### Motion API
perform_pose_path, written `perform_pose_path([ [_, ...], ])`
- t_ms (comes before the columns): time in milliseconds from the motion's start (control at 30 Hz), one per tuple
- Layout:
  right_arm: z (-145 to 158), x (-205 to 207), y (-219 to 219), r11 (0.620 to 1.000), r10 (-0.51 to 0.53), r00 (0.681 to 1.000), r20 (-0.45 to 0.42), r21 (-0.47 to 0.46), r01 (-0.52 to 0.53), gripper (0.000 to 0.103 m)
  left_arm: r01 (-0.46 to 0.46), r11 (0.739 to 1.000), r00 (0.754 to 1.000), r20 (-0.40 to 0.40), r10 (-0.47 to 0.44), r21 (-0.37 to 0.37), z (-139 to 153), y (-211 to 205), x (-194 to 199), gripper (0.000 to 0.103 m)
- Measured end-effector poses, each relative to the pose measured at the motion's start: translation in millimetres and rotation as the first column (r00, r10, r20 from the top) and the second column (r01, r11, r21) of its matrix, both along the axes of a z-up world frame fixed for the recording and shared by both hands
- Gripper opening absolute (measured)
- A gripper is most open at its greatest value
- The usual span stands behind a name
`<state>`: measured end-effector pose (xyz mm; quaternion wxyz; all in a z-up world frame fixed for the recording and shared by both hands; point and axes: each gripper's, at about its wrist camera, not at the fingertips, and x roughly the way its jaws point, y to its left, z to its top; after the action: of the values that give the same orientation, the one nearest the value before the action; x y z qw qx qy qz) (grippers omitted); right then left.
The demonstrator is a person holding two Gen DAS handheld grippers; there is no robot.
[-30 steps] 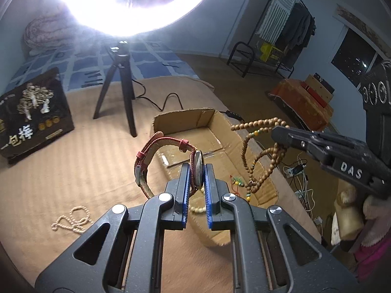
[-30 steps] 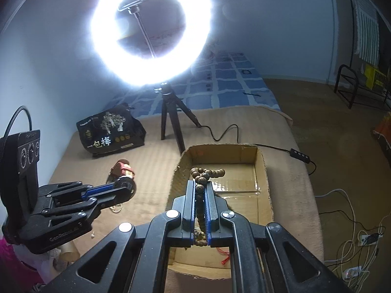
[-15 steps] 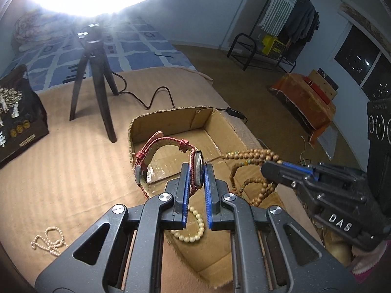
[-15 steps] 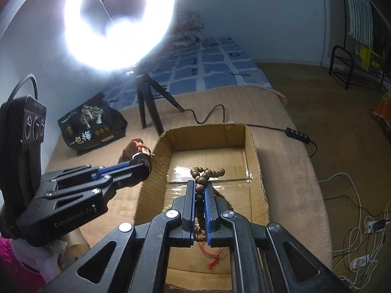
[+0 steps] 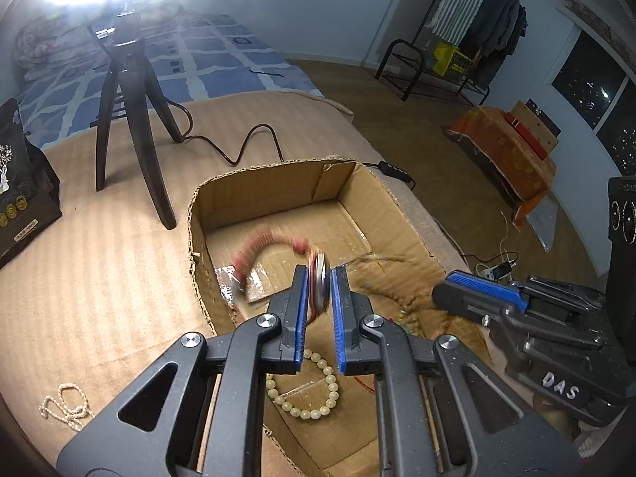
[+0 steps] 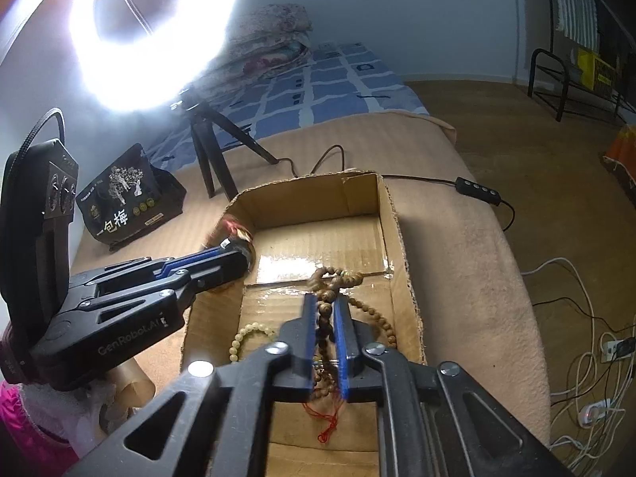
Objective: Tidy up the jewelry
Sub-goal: 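Open the left tool to drop the watch while the right tool drops the mala into the box, then move both open tools back toward the pearl necklace on the table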
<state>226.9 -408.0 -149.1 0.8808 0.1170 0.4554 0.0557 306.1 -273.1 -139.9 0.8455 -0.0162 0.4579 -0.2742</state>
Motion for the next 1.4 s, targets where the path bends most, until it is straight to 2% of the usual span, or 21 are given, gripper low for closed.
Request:
perform_pose_path([
  [67,2,-1,-1,1.0,-0.012,1.0,0.008,-0.009,0.012,0.045,-0.002,1.0,1.0,0.003,0.002,0.012,1,-1,0,0.018],
  [100,3,-2,-1,1.0,-0.016,1.0,0.013,-0.014,0.016,0.048,-0.005,1.0,1.0,0.008,0.004,0.013,1,0,-1,0.032],
  [133,3,-3,-1,1.0,-0.018,1.0,0.013,-0.018,0.018,0.048,-0.008,1.0,1.0,0.016,0.007,0.011,3,1,-2,0.034],
  [233,5,-4,-2,1.0,-0.022,1.0,0.013,-0.021,0.022,0.05,-0.014,1.0,1.0,0.021,0.013,0.012,6,6,-4,0.034],
  [400,9,-8,1,0.999,-0.02,1.0,0.018,-0.035,0.02,0.059,-0.024,1.0,0.999,0.032,0.024,0.017,13,14,-9,0.034],
  [633,20,-18,7,0.999,-0.013,0.999,0.029,-0.043,0.014,0.064,-0.02,1.0,0.999,0.042,0.02,0.017,26,24,-20,0.034],
  [867,32,-30,19,1.0,-0.005,0.999,0.046,-0.021,0.006,0.071,-0.035,0.999,0.997,0.076,0.033,0.026,45,52,-36,0.034],
  [1200,47,-44,64,0.997,0.083,0.995,0.053,-0.001,-0.083,0.073,-0.122,0.992,0.989,0.087,0.12,0.02,67,146,-56,0.034],
  [1400,50,-49,100,0.987,0.158,0.986,0.045,0.002,-0.158,0.073,-0.182,0.983,0.98,0.084,0.179,0.034,65,207,-72,0.034],
])
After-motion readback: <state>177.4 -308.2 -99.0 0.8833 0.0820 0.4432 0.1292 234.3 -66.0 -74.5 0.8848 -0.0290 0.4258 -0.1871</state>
